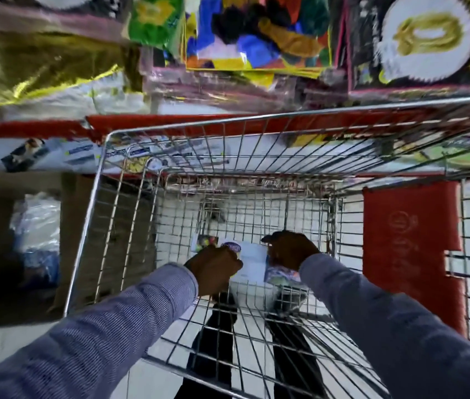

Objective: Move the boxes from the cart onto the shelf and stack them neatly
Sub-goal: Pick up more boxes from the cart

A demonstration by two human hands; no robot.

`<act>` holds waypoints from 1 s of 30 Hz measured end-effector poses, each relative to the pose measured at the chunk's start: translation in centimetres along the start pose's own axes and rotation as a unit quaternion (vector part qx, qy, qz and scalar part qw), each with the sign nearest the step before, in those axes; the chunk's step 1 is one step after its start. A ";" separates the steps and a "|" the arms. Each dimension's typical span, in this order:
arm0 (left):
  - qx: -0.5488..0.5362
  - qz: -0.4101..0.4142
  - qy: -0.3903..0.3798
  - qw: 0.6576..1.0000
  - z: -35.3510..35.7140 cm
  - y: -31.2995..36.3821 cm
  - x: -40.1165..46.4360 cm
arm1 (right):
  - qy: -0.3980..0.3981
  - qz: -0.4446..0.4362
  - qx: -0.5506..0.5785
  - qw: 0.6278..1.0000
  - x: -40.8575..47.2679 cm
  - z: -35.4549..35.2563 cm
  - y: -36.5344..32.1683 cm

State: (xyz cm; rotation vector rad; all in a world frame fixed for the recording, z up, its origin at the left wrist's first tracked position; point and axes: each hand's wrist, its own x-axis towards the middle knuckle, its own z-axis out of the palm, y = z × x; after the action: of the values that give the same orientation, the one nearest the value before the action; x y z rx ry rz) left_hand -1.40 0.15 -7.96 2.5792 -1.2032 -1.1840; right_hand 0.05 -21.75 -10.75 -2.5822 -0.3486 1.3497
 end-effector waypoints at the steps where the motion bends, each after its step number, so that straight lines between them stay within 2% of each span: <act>1: 0.012 0.008 0.002 1.000 0.2 0.0 0.1 | -0.007 -0.001 -0.006 1.000 0.1 -0.4 0.1; 4: 0.032 0.033 0.007 0.999 0.6 0.2 0.7 | -0.021 -0.007 -0.039 0.999 0.2 -1.1 0.4; 8: 0.081 0.029 0.015 0.996 0.8 0.7 1.4 | 0.036 -0.011 -0.065 0.997 0.1 -1.7 0.6; 12: 0.111 0.012 0.018 0.994 0.7 1.2 2.2 | 0.059 -0.026 -0.074 0.995 0.5 -1.0 0.7; 21: 0.088 -0.044 -0.027 0.995 0.0 3.0 3.3 | 0.121 -0.044 -0.059 0.990 0.9 -0.9 1.1; 26: 0.062 -0.038 0.002 0.997 -3.9 4.1 1.4 | 0.156 -0.064 -0.043 0.985 -2.9 -5.6 1.0; 30: 0.054 -0.042 0.027 0.997 -9.2 5.3 -2.1 | 0.209 -0.117 -0.070 0.968 -8.2 -12.0 -0.3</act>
State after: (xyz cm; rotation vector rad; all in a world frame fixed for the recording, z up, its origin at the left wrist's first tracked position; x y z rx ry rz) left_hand 0.58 -4.41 1.61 2.7467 -1.1899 -1.0837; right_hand 5.43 -24.76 2.42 -2.7425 -0.6643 0.7008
